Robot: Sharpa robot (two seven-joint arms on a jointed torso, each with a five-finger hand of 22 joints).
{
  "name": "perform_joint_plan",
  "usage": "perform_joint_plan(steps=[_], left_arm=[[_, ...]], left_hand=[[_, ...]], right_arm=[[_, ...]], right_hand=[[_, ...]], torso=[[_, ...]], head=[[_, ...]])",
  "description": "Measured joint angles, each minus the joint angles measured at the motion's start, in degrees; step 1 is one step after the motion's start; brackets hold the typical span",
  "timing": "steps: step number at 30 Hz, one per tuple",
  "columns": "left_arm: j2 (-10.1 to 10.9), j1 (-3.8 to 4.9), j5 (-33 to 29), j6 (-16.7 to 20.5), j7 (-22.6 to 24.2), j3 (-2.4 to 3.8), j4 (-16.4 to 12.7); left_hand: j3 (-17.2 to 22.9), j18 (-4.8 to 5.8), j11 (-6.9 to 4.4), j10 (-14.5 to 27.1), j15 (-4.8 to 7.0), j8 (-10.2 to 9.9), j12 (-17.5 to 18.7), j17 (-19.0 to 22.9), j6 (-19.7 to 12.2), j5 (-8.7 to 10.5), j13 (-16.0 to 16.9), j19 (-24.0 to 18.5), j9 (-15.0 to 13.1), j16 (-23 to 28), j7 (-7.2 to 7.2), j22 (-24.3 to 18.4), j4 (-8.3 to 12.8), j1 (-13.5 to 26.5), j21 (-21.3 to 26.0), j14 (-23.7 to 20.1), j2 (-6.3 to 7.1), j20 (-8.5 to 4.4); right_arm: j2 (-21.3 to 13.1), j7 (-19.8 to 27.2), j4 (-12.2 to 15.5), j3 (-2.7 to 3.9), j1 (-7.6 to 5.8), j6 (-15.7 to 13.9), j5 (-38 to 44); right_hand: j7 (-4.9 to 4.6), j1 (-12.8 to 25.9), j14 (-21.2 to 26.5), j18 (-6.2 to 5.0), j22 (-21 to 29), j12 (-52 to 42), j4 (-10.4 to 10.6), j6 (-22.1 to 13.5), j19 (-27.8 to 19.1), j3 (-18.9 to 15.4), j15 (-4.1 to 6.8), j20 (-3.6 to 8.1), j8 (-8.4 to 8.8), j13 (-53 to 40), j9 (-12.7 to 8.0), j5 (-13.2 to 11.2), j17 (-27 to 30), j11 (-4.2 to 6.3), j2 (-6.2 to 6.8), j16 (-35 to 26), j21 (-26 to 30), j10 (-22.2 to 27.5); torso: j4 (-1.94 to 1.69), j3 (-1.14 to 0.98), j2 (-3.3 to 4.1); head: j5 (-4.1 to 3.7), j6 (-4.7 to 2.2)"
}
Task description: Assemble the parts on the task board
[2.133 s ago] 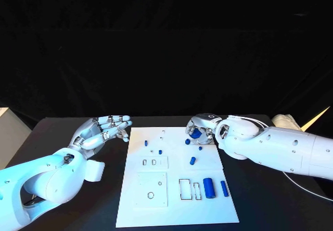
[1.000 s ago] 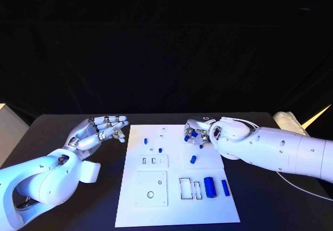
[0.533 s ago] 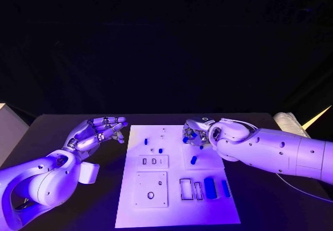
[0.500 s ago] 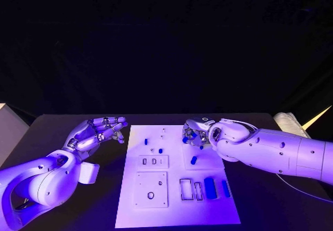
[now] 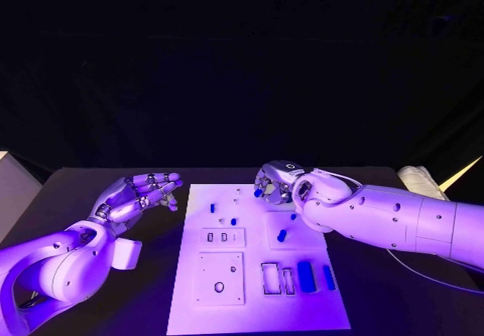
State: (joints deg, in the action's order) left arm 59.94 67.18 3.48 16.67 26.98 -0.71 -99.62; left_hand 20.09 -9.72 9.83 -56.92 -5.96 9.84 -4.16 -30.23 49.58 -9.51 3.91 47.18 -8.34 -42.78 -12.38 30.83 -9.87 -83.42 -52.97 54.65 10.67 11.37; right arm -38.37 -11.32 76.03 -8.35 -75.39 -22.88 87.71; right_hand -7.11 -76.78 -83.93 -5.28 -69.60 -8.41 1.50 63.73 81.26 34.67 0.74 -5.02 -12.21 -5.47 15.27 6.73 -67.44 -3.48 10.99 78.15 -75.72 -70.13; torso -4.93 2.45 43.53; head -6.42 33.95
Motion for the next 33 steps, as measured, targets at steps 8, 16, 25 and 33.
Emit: perform_joint_plan(steps=[8,16,25,33], left_arm=[[-0.04,0.01,0.00,-0.04,-0.10,0.00,0.05],[-0.22,0.06,0.00,-0.09,-0.22,0.00,0.06],[-0.37,0.42,0.00,-0.15,-0.38,0.00,0.18],[-0.48,0.65,-0.01,-0.23,-0.46,0.00,0.31]], left_hand=[[0.00,0.00,0.00,0.00,0.00,0.00,0.00,0.00,0.00,0.00,0.00,0.00,0.00,-0.04,0.00,0.00,0.00,0.00,0.00,0.00,0.00,0.00],[0.00,0.01,0.00,-0.01,0.00,0.00,0.00,0.01,0.00,0.00,0.00,0.00,0.00,-0.03,0.00,-0.01,0.00,0.00,0.00,0.00,0.00,0.00],[0.00,0.00,0.00,-0.01,0.00,0.00,0.00,0.01,0.00,0.00,0.00,0.00,-0.01,-0.03,0.00,0.06,0.00,0.00,-0.25,0.01,0.00,0.00],[0.00,0.01,0.00,-0.01,0.00,0.00,0.00,0.01,0.00,0.00,0.00,0.00,-0.01,-0.03,0.00,0.06,0.00,0.00,-0.24,0.01,0.00,0.00]], right_arm=[[3.78,-1.34,-3.58,0.18,-0.29,-2.04,-0.44],[6.86,-1.97,-6.98,0.21,-0.29,-2.84,-0.58],[8.54,-2.21,-8.91,0.20,-0.13,-2.90,-0.76],[8.96,-2.22,-9.08,0.17,0.08,-2.75,-1.15]], right_hand=[[0.00,0.00,0.00,0.00,-0.16,0.23,0.16,0.00,0.00,0.16,0.00,0.00,0.00,-0.05,0.00,-0.18,0.01,0.00,0.00,0.00,0.00,0.00],[0.00,0.01,0.00,0.00,-0.17,0.23,0.17,0.00,0.00,0.15,0.00,0.00,0.00,-0.05,0.00,-0.31,0.01,-0.01,0.02,0.00,0.00,0.00],[-0.01,0.01,0.00,0.00,-0.16,0.52,0.01,-0.02,0.20,0.31,-0.01,0.20,0.00,-0.05,0.00,-0.45,0.02,-0.01,0.03,-0.01,0.00,0.00],[-0.08,0.02,0.00,0.00,-0.16,0.52,0.01,-0.11,0.20,0.31,-0.01,0.20,0.00,-0.04,0.00,-0.17,0.02,-0.01,0.03,-0.01,0.00,0.01]], torso=[[-0.16,0.07,0.13],[-0.31,0.11,0.24],[-0.54,0.23,0.30],[-0.67,0.36,0.37]], head=[[-0.01,-0.06],[0.10,-0.12],[0.10,0.26],[-0.07,0.52]])
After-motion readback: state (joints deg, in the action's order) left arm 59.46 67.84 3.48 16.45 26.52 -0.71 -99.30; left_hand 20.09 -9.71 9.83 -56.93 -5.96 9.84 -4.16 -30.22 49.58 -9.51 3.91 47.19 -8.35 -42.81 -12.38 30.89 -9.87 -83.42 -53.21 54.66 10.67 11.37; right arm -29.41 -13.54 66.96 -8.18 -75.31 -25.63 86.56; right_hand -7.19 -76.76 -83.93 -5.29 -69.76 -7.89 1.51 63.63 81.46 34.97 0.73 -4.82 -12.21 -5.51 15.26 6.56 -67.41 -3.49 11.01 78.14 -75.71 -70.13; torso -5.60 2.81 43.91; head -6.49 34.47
